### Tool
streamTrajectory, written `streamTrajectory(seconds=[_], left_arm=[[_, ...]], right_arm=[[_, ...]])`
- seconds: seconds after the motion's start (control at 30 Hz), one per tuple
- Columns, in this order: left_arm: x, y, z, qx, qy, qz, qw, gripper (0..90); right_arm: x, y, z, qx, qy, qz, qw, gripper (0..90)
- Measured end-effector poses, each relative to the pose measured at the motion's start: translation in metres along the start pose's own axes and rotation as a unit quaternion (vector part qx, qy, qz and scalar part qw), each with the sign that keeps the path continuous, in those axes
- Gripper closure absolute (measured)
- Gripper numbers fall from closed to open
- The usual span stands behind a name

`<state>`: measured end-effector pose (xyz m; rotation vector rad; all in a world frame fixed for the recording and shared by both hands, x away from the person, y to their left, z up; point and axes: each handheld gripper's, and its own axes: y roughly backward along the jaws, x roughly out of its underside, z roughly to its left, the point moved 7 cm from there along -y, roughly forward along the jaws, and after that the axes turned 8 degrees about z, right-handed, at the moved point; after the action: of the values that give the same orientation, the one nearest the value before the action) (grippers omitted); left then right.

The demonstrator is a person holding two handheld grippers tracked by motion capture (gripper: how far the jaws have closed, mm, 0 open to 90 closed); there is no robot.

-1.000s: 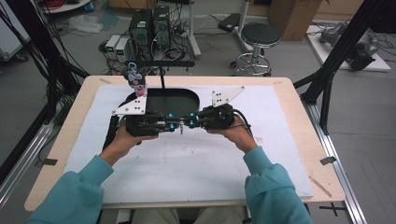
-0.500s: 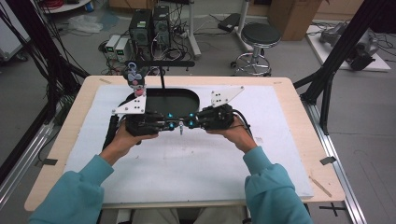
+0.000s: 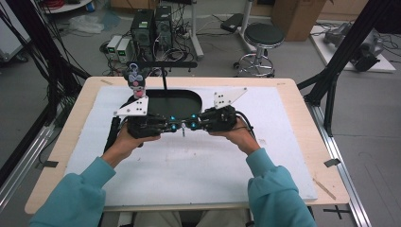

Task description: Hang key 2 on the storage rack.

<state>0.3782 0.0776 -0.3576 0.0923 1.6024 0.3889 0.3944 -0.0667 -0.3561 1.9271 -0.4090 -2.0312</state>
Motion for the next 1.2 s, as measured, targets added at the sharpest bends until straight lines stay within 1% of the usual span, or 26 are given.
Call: streamTrajectory(seconds=[0.07, 0.13, 0.2, 0.27, 0.3, 0.33, 0.37, 0.43, 0.47, 0.53, 0.63, 0.67, 0.7, 0.73, 0.77, 0.8, 0.83, 0.87, 0.9, 0.93, 1.0, 1.03, 1.07, 1.13, 1.17, 1.2], left_arm=[[0.000, -0.001, -0.001, -0.003, -0.003, 0.004, 1.0000, 88.2], [0.001, -0.002, -0.001, -0.003, -0.002, 0.008, 1.0000, 88.2], [0.000, -0.002, -0.002, -0.004, -0.002, 0.008, 1.0000, 88.2], [0.000, -0.002, -0.002, -0.007, -0.001, 0.008, 0.9999, 88.2], [0.000, -0.001, -0.001, -0.008, -0.001, 0.009, 0.9999, 88.2], [0.000, -0.001, -0.001, -0.011, -0.003, 0.011, 0.9999, 88.2], [0.000, 0.000, 0.000, -0.013, -0.004, 0.014, 0.9998, 88.2], [0.001, 0.001, 0.002, -0.019, -0.002, 0.018, 0.9996, 88.2], [0.001, 0.002, 0.003, -0.021, 0.000, 0.019, 0.9996, 88.2], [0.001, 0.003, 0.004, -0.026, 0.003, 0.018, 0.9995, 88.2], [0.001, 0.007, 0.007, -0.035, 0.005, 0.022, 0.9992, 88.2], [0.001, 0.008, 0.008, -0.037, 0.003, 0.024, 0.9990, 88.2], [0.000, 0.010, 0.010, -0.041, 0.004, 0.025, 0.9988, 88.2], [0.000, 0.012, 0.011, -0.045, 0.007, 0.024, 0.9987, 88.2], [-0.001, 0.014, 0.013, -0.049, 0.006, 0.026, 0.9985, 88.2], [-0.002, 0.016, 0.015, -0.052, 0.008, 0.025, 0.9983, 88.2], [-0.003, 0.019, 0.017, -0.058, 0.008, 0.028, 0.9979, 88.2], [-0.004, 0.021, 0.019, -0.061, 0.006, 0.030, 0.9977, 88.2], [-0.005, 0.023, 0.022, -0.066, 0.007, 0.032, 0.9973, 88.2], [-0.006, 0.026, 0.025, -0.071, 0.008, 0.032, 0.9969, 88.2], [-0.007, 0.031, 0.031, -0.081, 0.014, 0.036, 0.9959, 88.2], [-0.007, 0.032, 0.034, -0.084, 0.019, 0.038, 0.9955, 88.2], [-0.007, 0.034, 0.037, -0.088, 0.020, 0.040, 0.9951, 88.2], [-0.009, 0.038, 0.043, -0.097, 0.024, 0.043, 0.9941, 88.2], [-0.010, 0.040, 0.046, -0.102, 0.025, 0.044, 0.9934, 88.1], [-0.011, 0.042, 0.050, -0.108, 0.026, 0.046, 0.9928, 88.1]], right_arm=[[0.001, -0.001, 0.000, 0.000, -0.001, 0.000, 1.0000, 84.6], [0.001, -0.001, -0.001, 0.007, -0.006, 0.001, 1.0000, 73.0], [0.002, -0.002, -0.002, 0.014, -0.009, 0.004, 0.9999, 58.7], [0.004, -0.002, -0.004, 0.037, -0.017, 0.012, 0.9991, 37.3], [0.006, -0.003, -0.006, 0.050, -0.013, 0.023, 0.9984, 21.6], [0.009, -0.004, -0.006, 0.058, -0.013, 0.034, 0.9976, 8.2], [0.011, -0.005, -0.008, 0.072, -0.015, 0.041, 0.9965, 0.8], [0.012, -0.004, -0.009, 0.079, -0.034, 0.037, 0.9956, 0.5], [0.012, -0.003, -0.010, 0.082, -0.035, 0.033, 0.9955, 0.5], [0.012, 0.001, -0.010, 0.093, -0.042, 0.026, 0.9945, 0.5], [0.014, 0.008, -0.012, 0.119, -0.046, 0.023, 0.9916, 0.5], [0.015, 0.011, -0.012, 0.127, -0.049, 0.023, 0.9905, 0.5], [0.017, 0.015, -0.013, 0.140, -0.052, 0.022, 0.9886, 0.5], [0.018, 0.018, -0.012, 0.143, -0.049, 0.016, 0.9884, 0.5], [0.020, 0.023, -0.012, 0.151, -0.055, 0.014, 0.9870, 0.5], [0.021, 0.027, -0.011, 0.158, -0.055, 0.012, 0.9858, 0.5], [0.023, 0.031, -0.009, 0.171, -0.059, 0.014, 0.9834, 0.6], [0.025, 0.036, -0.007, 0.181, -0.060, 0.008, 0.9817, 0.5], [0.027, 0.039, -0.006, 0.185, -0.063, 0.003, 0.9808, 0.6], [0.029, 0.043, -0.005, 0.194, -0.066, 0.001, 0.9788, 0.5], [0.036, 0.051, -0.002, 0.219, -0.071, -0.009, 0.9732, 0.6], [0.041, 0.055, -0.001, 0.233, -0.077, -0.014, 0.9693, 0.5], [0.045, 0.059, -0.001, 0.250, -0.078, -0.017, 0.9649, 0.6], [0.051, 0.065, 0.001, 0.275, -0.082, -0.030, 0.9576, 0.5], [0.054, 0.067, 0.001, 0.279, -0.085, -0.032, 0.9560, 0.5], [0.057, 0.069, 0.002, 0.287, -0.087, -0.033, 0.9533, 0.5]])
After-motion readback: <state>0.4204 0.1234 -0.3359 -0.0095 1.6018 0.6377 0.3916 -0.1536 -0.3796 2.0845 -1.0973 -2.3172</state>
